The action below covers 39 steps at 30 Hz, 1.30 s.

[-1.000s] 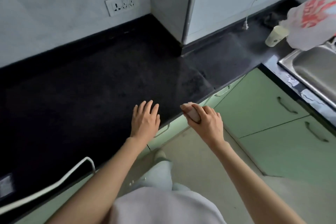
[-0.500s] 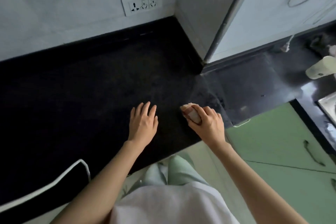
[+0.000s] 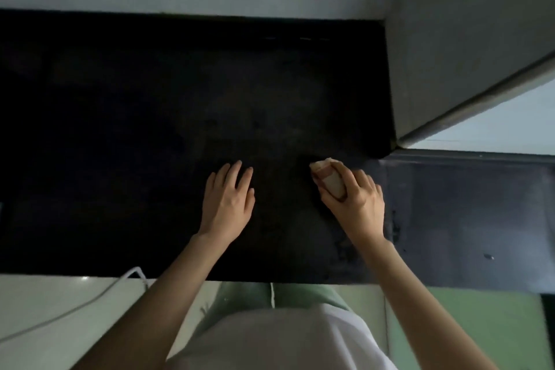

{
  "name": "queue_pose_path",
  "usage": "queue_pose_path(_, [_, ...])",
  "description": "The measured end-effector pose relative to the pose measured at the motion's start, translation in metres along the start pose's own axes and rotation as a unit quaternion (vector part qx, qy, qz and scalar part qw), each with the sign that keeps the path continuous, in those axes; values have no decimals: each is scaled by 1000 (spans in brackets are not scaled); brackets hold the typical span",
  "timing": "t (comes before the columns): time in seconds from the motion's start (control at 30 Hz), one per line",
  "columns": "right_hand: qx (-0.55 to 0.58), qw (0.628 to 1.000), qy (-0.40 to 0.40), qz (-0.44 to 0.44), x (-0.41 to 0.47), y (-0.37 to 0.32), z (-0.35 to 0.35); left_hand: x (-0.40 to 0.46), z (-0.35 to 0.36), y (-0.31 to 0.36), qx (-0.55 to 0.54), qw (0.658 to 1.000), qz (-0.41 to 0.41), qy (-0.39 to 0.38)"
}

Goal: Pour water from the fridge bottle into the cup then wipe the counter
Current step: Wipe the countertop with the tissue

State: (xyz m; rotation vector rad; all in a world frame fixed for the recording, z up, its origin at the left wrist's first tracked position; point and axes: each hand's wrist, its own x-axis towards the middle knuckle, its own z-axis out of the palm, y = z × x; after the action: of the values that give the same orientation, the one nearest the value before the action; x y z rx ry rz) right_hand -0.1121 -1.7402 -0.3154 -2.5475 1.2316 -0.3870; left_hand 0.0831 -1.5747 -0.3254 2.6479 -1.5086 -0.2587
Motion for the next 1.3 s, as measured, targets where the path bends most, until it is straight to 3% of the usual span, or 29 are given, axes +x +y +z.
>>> queue_pose_path(0.33, [24, 1000, 16, 9, 82, -13, 12, -4, 4, -4, 8, 999, -40, -14])
queue_pose_path(0.47, [-16, 999, 40, 13, 133, -19, 25, -4, 7, -5, 5, 999, -46, -10])
queue_pose_path(0.7, [-98, 995, -12, 21, 159, -20, 52, -4, 10, -6, 0, 999, -34, 5])
queue_pose_path(0.8, [-85, 996, 18, -31, 136, -18, 51, -5, 11, -5, -2, 999, -36, 12])
queue_pose_path(1.03, [-63, 973, -94, -200, 14, -28, 24, -6, 10, -6, -26, 999, -33, 20])
queue_pose_path(1.17, [-58, 965, -83, -243, 13, -21, 27, -8, 9, -9, -24, 999, -27, 12])
queue_pose_path(1.3, [-71, 989, -36, -124, 95, -13, 43, -7, 8, -9, -18, 1000, -20, 12])
